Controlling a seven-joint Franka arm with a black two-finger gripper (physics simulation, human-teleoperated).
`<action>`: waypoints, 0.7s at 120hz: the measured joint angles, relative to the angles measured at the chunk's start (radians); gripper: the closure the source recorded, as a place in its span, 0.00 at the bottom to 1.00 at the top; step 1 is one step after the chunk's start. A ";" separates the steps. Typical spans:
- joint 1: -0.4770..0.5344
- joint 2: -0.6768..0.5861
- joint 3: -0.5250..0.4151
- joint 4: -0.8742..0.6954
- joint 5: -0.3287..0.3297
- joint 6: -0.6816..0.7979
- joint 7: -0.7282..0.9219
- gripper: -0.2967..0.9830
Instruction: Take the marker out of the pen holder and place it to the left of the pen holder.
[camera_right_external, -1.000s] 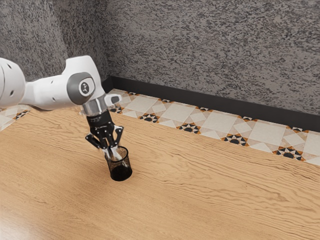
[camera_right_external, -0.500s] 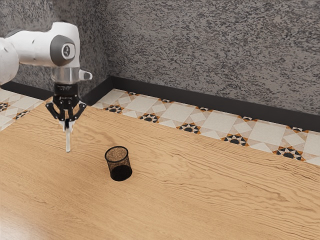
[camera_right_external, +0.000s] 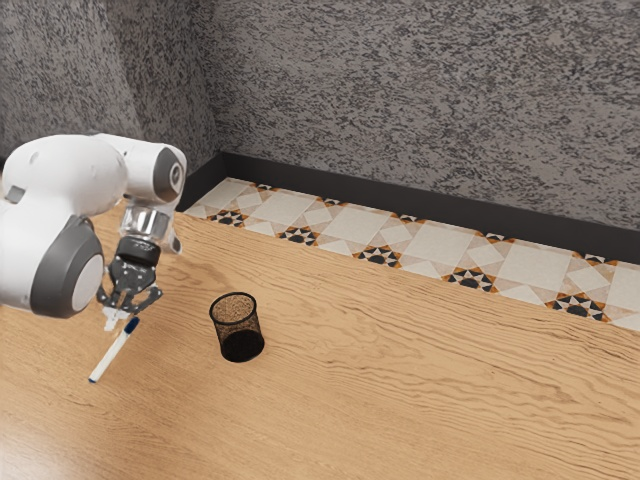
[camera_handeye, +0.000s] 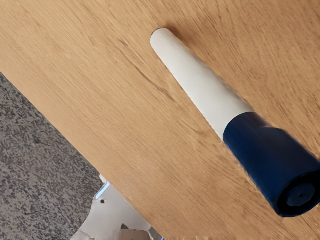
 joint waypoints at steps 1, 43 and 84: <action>-0.001 -0.001 0.000 0.000 -0.003 0.000 -0.001 0.68; -0.078 -0.488 -0.005 -0.119 0.010 0.133 0.030 0.33; -0.145 -0.592 -0.111 -0.153 0.077 0.593 0.236 0.27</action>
